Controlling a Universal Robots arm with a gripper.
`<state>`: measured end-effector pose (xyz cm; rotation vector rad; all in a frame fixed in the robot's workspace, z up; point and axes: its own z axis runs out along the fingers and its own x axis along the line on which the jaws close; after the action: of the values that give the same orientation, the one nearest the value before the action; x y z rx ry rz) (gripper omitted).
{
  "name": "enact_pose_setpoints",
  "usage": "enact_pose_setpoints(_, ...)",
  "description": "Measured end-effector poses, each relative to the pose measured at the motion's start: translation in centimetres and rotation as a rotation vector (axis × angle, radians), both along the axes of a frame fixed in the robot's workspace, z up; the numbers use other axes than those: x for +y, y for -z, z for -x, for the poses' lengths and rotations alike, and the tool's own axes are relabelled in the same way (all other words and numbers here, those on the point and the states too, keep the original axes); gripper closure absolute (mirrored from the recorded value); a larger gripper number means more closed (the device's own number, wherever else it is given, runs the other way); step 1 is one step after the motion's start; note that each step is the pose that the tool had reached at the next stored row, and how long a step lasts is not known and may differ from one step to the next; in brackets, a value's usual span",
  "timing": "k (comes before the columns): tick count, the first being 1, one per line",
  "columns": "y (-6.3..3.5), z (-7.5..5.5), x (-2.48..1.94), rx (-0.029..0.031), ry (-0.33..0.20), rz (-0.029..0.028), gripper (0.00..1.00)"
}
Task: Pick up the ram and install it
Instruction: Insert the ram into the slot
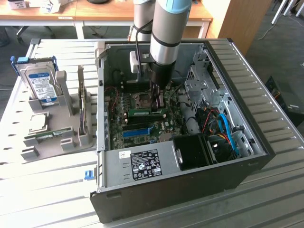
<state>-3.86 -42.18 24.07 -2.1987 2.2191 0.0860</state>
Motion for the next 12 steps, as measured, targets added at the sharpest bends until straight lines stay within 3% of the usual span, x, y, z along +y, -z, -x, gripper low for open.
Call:
enact_pose_setpoints(2, 0.01, 0.01, 0.0, -0.0013, 0.0, -0.0003, 0.88)
enact_pose_setpoints(4, 0.0, 0.09, 0.0, -0.0083, 0.0, -0.0001, 0.88)
enact_pose_setpoints(8, 0.0, 0.25, 0.0, -0.0364, -0.002, 0.0, 0.88)
enact_pose_setpoints(12, 0.0, 0.42, 0.0, -0.0716, -0.007, 0.0, 0.88)
